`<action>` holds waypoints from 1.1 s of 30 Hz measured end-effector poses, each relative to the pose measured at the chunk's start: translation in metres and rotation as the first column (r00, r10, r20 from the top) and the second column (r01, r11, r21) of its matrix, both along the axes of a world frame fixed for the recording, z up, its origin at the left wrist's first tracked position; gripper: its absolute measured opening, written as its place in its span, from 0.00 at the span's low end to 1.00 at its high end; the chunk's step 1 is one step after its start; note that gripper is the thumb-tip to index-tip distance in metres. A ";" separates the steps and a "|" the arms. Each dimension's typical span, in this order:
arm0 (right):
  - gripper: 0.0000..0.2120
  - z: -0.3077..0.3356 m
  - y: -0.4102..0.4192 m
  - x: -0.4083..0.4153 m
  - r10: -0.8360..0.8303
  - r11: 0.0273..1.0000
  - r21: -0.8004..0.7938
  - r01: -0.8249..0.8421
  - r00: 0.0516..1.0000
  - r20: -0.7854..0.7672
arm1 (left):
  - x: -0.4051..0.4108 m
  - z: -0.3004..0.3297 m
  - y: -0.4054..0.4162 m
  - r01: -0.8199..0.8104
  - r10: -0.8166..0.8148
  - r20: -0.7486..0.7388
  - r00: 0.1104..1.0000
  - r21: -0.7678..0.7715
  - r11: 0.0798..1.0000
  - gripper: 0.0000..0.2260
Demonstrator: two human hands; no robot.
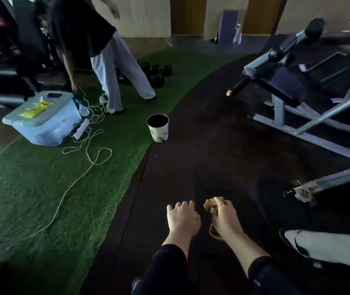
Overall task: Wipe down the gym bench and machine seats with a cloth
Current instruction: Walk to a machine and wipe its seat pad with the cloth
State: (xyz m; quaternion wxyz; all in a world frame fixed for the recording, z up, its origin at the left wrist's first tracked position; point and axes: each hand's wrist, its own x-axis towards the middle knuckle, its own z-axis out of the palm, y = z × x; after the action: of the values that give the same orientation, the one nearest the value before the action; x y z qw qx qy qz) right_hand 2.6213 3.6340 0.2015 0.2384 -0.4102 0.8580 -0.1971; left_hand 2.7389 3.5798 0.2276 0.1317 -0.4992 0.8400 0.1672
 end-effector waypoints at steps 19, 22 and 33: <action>0.22 0.002 -0.297 -0.259 -0.337 0.941 0.018 0.337 0.939 0.062 | -0.292 0.019 -0.343 0.396 -0.394 0.048 0.918 -0.034 0.918 0.18; 0.22 0.004 -0.341 -0.327 -0.363 0.932 -0.007 0.363 0.931 0.045 | -0.362 0.020 -0.389 0.418 -0.416 0.045 0.908 -0.049 0.907 0.19; 0.21 0.020 -0.467 -0.532 -0.415 0.910 -0.002 0.415 0.910 -0.014 | -0.568 0.033 -0.517 0.458 -0.456 0.034 0.889 -0.055 0.887 0.20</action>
State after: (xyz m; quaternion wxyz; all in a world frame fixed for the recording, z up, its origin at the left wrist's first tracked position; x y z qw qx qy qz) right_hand 2.0889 3.1668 0.2214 0.1853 -0.2201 0.9271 -0.2401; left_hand 2.1705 3.0632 0.2606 0.1602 -0.2930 0.9372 0.1006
